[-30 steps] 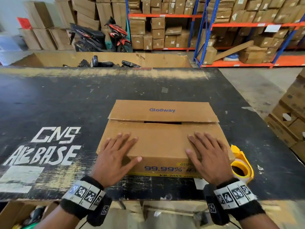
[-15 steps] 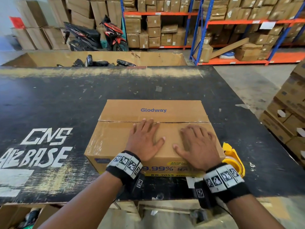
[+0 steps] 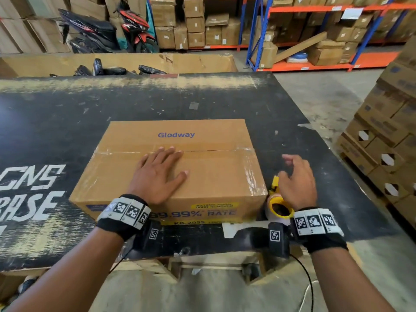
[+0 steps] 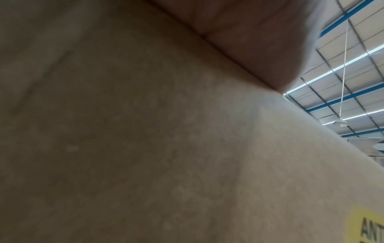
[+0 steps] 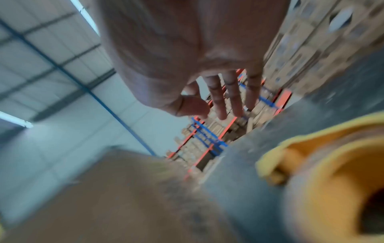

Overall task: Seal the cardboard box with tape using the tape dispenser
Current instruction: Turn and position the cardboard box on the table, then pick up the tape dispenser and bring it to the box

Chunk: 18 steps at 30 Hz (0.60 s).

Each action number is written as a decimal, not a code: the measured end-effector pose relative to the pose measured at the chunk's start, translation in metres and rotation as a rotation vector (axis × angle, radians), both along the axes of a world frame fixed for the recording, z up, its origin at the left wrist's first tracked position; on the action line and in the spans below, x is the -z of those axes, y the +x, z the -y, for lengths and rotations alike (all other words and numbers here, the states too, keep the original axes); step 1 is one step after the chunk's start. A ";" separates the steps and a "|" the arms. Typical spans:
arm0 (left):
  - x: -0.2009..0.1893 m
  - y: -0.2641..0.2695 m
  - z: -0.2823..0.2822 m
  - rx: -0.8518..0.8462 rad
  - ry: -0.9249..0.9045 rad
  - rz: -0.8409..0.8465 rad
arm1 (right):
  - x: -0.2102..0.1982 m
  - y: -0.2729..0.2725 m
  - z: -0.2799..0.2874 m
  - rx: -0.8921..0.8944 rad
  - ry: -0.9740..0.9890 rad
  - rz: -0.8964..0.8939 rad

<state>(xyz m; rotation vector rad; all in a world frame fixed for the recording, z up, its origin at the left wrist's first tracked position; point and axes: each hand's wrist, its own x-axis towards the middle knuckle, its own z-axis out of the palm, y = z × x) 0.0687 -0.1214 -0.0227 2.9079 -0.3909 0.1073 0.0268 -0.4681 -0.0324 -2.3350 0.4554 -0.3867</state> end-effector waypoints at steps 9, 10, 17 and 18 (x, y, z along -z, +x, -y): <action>-0.001 0.000 0.002 -0.027 -0.004 0.015 | 0.085 -0.004 0.062 -0.053 -0.124 -0.509; -0.001 0.000 0.002 -0.026 -0.001 0.010 | 0.085 -0.003 0.064 -0.029 -0.079 -0.491; -0.005 -0.002 0.004 -0.033 -0.010 -0.005 | 0.037 -0.011 0.085 0.012 0.433 -0.190; -0.006 -0.002 0.004 -0.037 -0.014 -0.004 | 0.022 -0.011 0.084 -0.010 0.503 -0.099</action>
